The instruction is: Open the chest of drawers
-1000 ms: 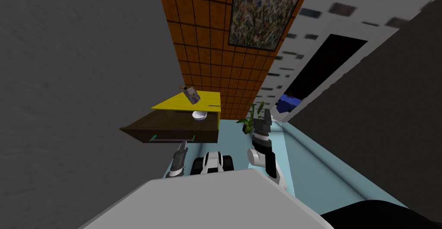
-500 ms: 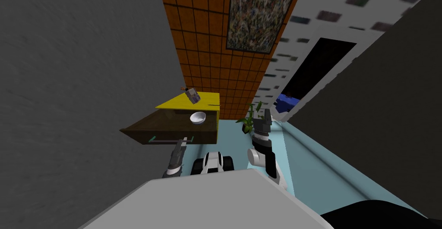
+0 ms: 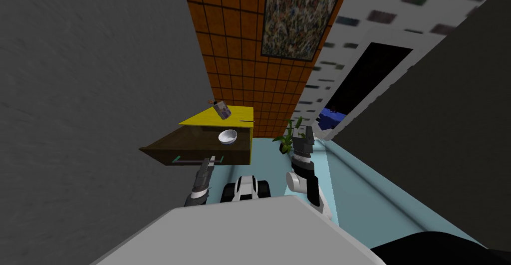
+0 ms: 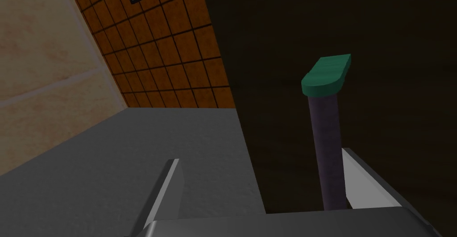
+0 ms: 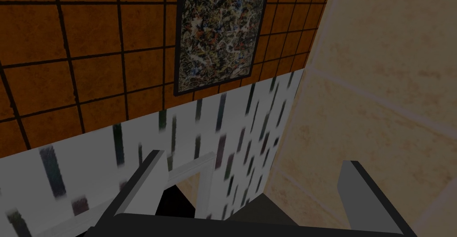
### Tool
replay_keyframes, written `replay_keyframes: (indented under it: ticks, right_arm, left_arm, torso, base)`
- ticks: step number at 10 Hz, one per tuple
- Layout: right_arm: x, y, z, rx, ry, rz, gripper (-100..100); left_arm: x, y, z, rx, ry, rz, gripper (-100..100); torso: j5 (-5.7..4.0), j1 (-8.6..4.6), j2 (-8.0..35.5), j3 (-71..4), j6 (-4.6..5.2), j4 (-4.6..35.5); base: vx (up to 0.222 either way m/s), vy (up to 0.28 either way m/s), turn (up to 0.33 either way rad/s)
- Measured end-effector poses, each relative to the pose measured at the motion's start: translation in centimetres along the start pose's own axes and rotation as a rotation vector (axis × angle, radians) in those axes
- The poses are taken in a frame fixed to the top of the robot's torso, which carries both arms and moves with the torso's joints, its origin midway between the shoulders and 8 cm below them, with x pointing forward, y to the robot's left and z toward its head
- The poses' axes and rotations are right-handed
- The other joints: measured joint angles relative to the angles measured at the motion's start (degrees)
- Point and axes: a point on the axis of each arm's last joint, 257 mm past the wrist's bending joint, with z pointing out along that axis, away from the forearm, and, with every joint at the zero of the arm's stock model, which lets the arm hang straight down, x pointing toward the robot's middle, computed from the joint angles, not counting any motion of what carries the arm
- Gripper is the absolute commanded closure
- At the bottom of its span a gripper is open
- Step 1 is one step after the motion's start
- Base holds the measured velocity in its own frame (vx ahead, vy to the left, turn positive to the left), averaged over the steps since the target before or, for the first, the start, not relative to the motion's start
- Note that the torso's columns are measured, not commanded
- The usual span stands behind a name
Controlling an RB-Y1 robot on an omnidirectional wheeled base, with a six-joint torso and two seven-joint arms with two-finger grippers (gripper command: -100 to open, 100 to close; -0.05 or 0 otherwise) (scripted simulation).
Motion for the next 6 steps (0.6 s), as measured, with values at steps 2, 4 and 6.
replay_keyframes:
  ticks: [2, 4, 6]
  right_arm:
    - [0.00, 0.00, 0.00, 0.000, 0.000, 0.000, 0]
    - [0.00, 0.00, 0.00, 0.000, 0.000, 0.000, 0]
    - [0.00, 0.00, 0.00, 0.000, 0.000, 0.000, 0]
  left_arm:
    - [-0.24, -0.08, 0.55, -0.011, -0.002, -0.003, -100]
    - [-0.50, -0.25, 0.92, -0.022, -0.002, -0.006, -100]
    - [-0.52, -0.01, 0.80, -0.032, -0.002, -0.007, 0]
  torso:
    - [-0.10, -0.10, 0.0, 0.0, 0.00, 0.1]
    - [-0.26, -0.18, 0.2, 0.0, -0.04, 0.3]
    - [-0.12, -0.12, 0.2, 0.0, 0.00, 0.1]
  base:
    - [-0.021, -0.014, -0.005]
    - [-0.006, -0.005, -0.001]
    - [0.000, 0.000, 0.000]
